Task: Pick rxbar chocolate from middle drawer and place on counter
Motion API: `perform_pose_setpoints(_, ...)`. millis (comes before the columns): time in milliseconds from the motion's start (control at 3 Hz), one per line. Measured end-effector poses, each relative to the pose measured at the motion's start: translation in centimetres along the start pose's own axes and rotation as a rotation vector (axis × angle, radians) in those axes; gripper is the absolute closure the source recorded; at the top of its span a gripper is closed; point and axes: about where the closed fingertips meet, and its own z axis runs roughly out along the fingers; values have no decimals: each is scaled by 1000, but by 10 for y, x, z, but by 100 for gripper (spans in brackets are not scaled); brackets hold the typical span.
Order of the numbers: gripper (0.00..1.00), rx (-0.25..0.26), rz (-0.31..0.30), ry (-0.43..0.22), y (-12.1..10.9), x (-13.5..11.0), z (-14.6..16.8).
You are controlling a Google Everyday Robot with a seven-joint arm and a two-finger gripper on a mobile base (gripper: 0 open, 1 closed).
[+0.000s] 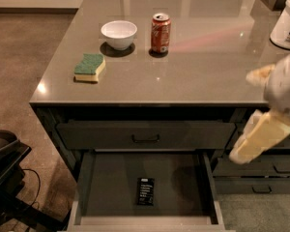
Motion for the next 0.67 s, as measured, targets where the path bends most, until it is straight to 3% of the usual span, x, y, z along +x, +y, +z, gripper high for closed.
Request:
perform_pose_setpoints(333,0,-36,191,-100,40,12,51)
perform_pose_setpoints(667,0,-23,234,-98,52,27,74)
